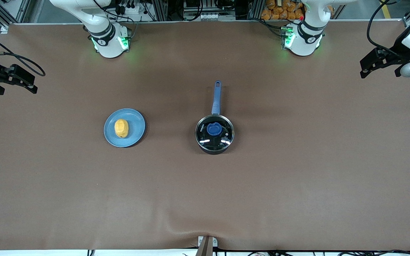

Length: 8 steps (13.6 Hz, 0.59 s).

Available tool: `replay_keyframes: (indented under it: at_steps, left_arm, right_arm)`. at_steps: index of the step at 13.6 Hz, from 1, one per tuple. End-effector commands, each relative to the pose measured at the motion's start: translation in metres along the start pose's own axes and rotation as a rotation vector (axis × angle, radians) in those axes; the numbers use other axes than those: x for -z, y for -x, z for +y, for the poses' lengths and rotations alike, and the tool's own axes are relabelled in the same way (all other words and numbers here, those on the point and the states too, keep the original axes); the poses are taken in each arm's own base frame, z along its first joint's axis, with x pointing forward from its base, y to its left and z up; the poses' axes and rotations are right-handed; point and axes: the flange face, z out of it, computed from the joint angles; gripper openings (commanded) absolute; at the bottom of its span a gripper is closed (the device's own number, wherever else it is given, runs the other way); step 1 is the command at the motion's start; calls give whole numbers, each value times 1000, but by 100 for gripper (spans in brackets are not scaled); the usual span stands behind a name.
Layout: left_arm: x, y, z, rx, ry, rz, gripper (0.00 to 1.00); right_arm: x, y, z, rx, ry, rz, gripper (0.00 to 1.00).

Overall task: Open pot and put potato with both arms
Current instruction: 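Reach the left gripper toward the glass lid on the black saucepan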

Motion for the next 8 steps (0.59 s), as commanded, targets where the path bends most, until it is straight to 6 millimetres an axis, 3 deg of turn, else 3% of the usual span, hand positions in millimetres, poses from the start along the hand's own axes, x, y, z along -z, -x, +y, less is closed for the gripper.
replay_keyframes:
  at_steps: [1,8]
  left_arm:
    - [3,-1,0,-11,50,4,100]
    - [-21,-28,2,-6,74,-38,100]
  right_arm:
    - [7,4,-3,-7,12,5,100]
    - [7,4,-3,-7,10,5,100]
